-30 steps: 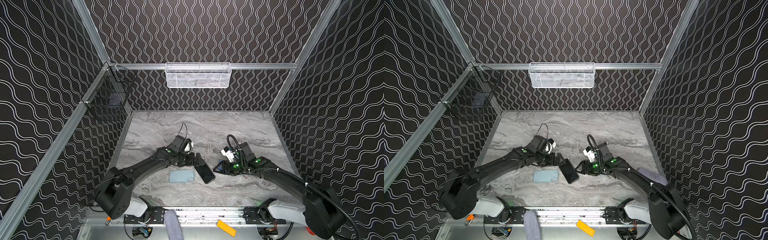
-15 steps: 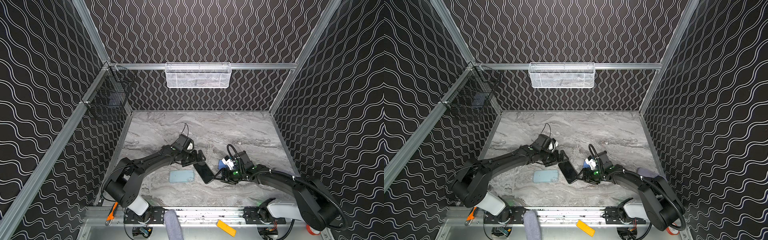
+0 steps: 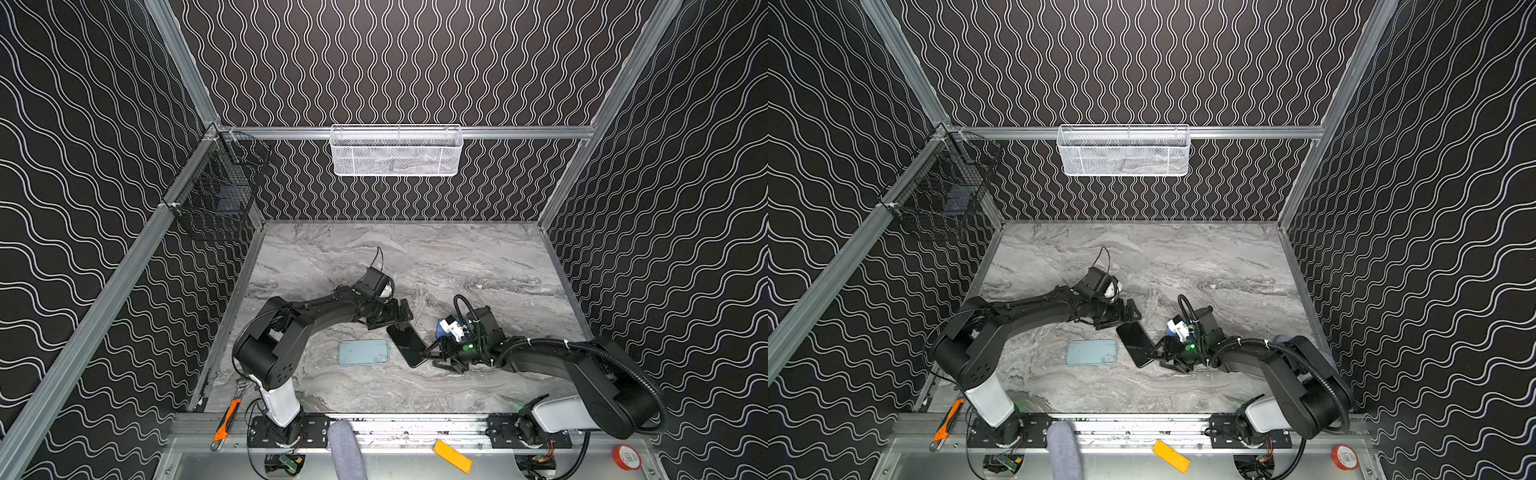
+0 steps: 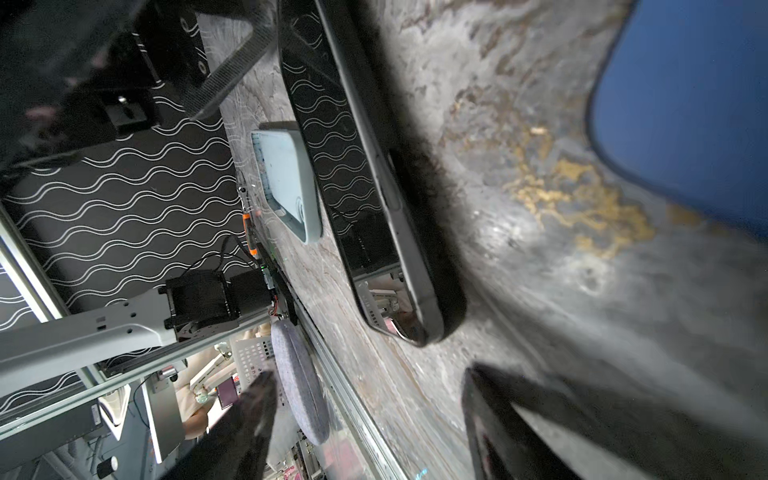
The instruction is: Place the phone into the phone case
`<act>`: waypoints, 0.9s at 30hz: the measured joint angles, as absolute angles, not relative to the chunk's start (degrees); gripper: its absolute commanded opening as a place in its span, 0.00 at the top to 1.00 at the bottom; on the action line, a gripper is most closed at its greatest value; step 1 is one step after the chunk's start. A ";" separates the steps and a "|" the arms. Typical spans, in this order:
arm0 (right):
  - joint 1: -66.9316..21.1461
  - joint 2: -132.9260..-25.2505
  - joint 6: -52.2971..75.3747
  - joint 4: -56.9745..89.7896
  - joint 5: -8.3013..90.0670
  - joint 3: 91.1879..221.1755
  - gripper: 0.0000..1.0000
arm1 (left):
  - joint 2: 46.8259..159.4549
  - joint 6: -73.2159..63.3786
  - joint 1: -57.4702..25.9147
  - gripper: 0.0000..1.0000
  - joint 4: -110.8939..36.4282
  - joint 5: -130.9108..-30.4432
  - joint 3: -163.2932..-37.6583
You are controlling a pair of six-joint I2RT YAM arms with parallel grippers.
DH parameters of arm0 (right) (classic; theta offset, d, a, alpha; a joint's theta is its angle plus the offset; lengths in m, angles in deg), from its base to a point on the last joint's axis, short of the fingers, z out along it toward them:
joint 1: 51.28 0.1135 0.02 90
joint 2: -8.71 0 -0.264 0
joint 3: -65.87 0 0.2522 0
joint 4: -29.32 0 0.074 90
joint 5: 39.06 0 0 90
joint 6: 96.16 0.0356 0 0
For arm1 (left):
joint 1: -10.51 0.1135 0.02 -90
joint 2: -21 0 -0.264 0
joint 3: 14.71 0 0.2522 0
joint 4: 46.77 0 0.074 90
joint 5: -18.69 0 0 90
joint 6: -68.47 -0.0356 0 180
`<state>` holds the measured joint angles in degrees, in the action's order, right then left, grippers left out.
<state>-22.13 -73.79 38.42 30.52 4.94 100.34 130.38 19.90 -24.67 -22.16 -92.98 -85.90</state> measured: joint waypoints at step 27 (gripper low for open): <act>-22.13 -72.89 50.50 48.79 7.34 95.44 0.30 | 129.99 20.28 -24.75 0.02 -34.77 -93.59 -79.68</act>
